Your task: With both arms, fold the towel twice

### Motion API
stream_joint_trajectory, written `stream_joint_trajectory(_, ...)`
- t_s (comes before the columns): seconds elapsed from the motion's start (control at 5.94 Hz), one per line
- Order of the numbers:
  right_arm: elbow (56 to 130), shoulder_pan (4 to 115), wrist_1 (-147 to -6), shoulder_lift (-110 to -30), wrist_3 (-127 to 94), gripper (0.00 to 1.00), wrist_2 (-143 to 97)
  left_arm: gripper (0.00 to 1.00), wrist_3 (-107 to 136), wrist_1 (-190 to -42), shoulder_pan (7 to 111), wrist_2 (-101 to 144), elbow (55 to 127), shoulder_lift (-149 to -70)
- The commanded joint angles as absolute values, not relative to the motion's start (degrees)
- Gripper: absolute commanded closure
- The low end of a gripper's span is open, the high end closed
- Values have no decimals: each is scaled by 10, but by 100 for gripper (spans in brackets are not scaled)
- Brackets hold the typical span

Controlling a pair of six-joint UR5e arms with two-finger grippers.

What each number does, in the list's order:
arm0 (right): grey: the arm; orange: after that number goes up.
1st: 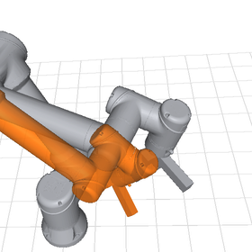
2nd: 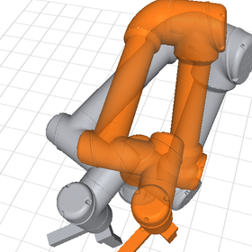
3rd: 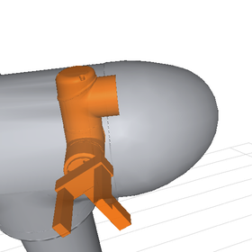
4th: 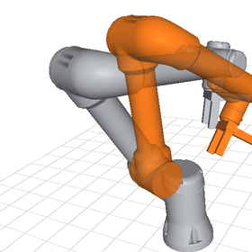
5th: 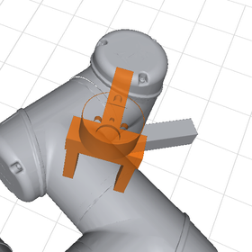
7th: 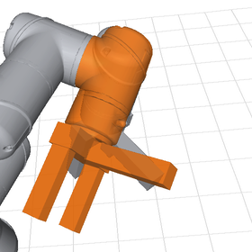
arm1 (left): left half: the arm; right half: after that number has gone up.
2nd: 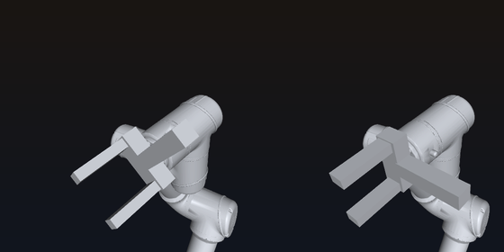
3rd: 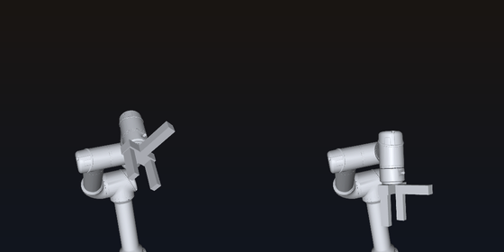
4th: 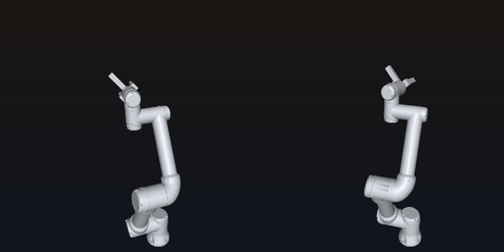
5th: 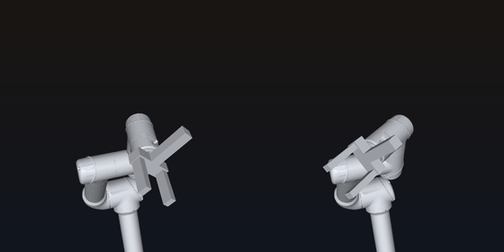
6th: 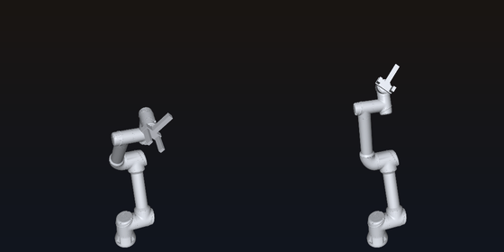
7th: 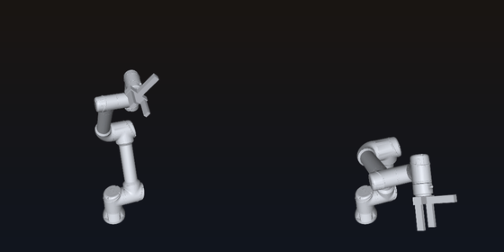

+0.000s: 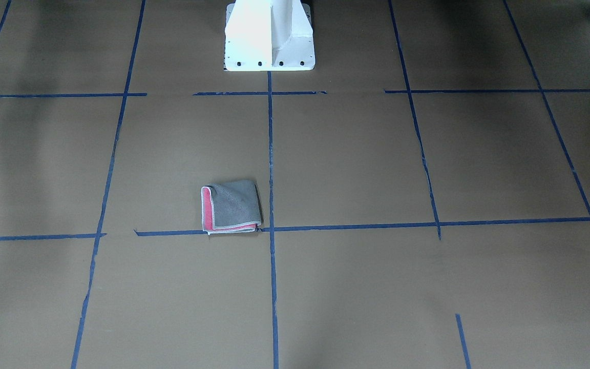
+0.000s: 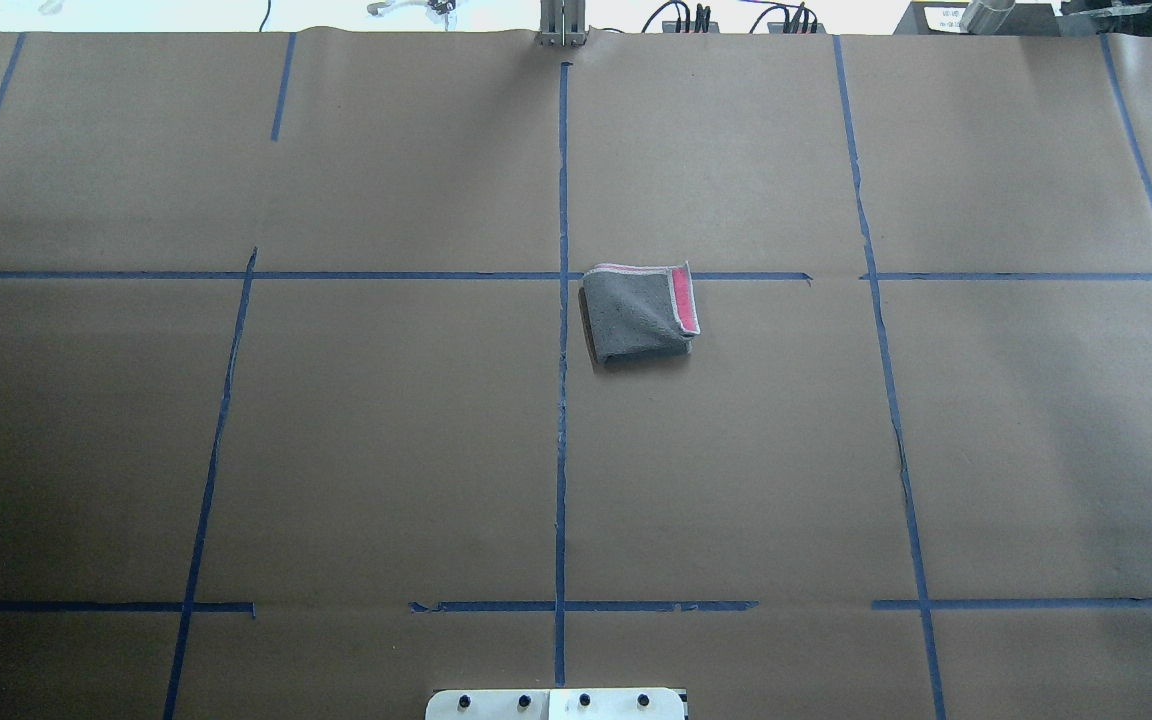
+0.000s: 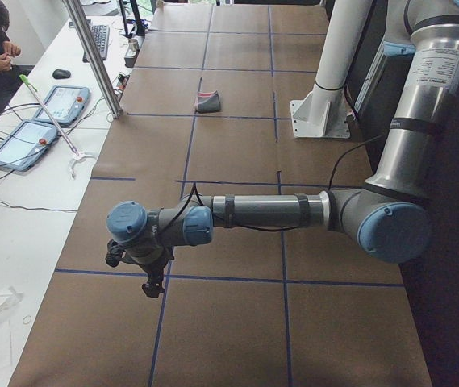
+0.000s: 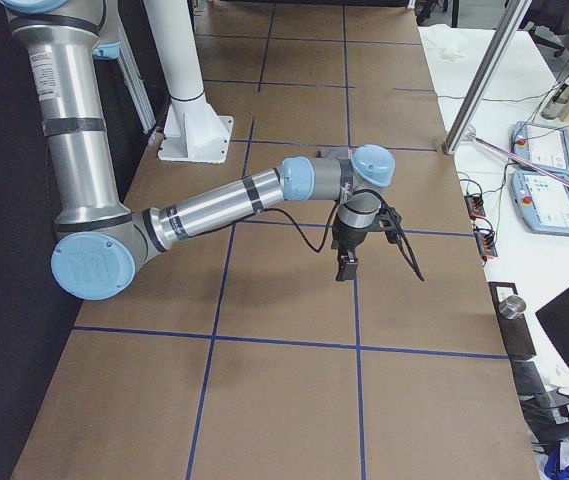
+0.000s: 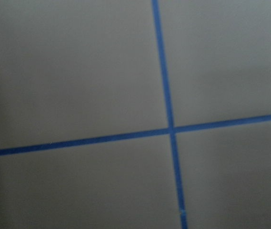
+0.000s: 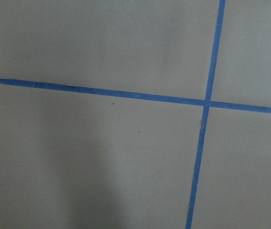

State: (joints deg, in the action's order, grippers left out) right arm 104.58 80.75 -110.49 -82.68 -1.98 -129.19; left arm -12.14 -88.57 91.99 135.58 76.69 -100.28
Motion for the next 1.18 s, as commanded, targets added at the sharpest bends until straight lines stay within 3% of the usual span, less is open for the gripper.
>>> stream_joint_trajectory(0.0,1069,810,-1100,-852,-20,0,-1292,0,-70,-882,921,1349,888,-920)
stream_joint_trajectory(0.17,1078,810,-1100,-857,-23,0,-1292,0,-49,-882,920,1348,956,-862)
stream_joint_trajectory(1.01,1082,810,-1099,-886,-24,0,-1291,0,11,-886,896,1333,962,-835)
